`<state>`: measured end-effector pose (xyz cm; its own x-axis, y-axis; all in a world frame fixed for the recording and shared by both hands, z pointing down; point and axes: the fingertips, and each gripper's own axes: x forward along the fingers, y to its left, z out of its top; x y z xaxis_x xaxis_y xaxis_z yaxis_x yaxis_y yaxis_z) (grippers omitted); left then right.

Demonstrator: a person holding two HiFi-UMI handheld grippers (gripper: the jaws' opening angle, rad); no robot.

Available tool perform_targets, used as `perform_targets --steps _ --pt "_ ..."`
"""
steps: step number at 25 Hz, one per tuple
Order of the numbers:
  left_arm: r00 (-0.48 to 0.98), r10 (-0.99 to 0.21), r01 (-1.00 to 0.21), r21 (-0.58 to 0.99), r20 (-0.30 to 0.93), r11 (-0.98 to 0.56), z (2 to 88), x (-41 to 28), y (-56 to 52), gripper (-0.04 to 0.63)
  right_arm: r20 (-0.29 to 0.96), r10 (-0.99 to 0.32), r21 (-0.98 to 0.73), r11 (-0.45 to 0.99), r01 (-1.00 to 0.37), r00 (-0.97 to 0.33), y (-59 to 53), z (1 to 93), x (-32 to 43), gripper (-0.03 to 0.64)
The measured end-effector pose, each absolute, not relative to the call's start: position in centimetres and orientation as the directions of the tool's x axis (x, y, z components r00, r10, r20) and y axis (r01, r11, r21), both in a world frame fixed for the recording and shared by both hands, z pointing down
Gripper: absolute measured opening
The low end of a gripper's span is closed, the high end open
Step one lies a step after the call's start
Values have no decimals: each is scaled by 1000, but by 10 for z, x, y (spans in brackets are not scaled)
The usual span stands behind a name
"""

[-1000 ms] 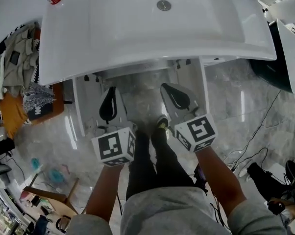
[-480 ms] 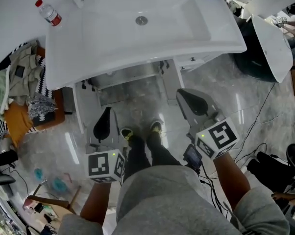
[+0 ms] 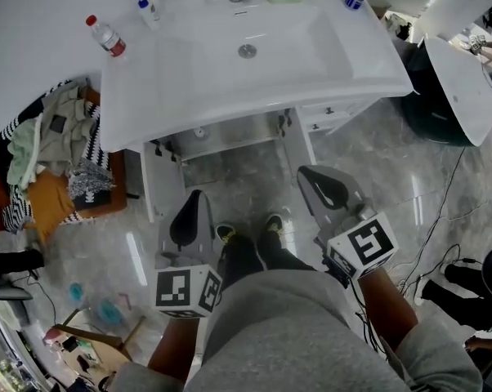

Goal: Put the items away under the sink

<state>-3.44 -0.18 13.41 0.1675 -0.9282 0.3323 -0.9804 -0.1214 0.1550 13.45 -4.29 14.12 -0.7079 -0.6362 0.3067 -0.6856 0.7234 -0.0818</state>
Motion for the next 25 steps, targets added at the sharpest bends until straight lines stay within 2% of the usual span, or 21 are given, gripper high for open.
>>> perform_targets --steps 13,25 --pt "134 -944 -984 155 303 -90 120 -32 24 12 273 -592 -124 760 -638 -758 -8 140 115 -2" --pt "167 -946 -976 185 280 -118 113 -51 102 12 282 -622 -100 738 -668 -730 64 123 104 -2"
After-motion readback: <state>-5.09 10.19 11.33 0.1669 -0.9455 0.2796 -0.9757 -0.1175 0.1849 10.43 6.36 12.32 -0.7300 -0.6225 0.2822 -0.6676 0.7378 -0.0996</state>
